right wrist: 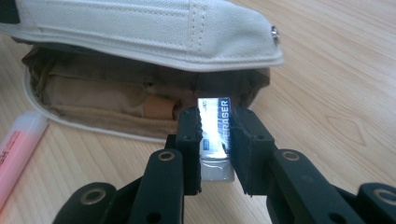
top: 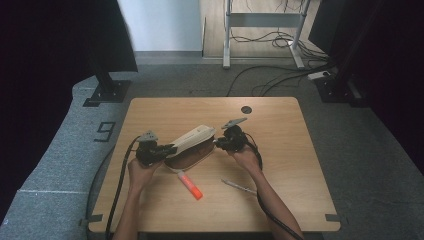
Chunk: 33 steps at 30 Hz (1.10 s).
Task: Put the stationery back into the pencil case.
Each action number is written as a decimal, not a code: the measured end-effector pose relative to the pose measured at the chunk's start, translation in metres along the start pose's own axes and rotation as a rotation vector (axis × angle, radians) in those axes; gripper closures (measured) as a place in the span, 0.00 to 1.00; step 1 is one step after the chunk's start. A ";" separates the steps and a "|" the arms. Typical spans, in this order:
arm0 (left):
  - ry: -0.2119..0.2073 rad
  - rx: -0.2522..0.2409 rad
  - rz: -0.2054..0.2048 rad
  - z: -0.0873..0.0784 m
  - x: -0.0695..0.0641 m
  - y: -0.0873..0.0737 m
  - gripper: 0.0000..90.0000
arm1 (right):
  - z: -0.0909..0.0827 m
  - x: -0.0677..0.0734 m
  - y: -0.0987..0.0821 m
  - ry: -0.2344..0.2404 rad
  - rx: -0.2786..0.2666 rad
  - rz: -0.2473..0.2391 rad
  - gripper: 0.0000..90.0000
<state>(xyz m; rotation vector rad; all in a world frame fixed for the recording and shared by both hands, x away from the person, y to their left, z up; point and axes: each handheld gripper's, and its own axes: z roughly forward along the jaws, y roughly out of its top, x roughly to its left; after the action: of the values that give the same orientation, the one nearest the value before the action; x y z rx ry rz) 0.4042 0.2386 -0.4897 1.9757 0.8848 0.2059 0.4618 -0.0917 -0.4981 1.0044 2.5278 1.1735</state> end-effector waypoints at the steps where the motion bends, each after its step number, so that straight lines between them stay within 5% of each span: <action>1: 0.000 -0.001 0.000 0.000 0.000 0.000 0.86 | 0.002 0.000 0.001 0.002 0.000 0.000 0.80; 16: -0.005 0.000 -0.001 0.000 -0.001 0.000 0.86 | 0.044 0.005 0.009 -0.007 0.015 -0.014 0.80; 33: -0.015 0.003 0.008 0.000 -0.002 0.001 0.86 | 0.069 0.012 0.014 -0.059 0.019 -0.032 0.80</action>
<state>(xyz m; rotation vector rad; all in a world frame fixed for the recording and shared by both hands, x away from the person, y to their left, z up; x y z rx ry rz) 0.4031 0.2368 -0.4889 1.9812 0.8681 0.1937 0.4886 -0.0354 -0.5329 0.9846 2.5044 1.0960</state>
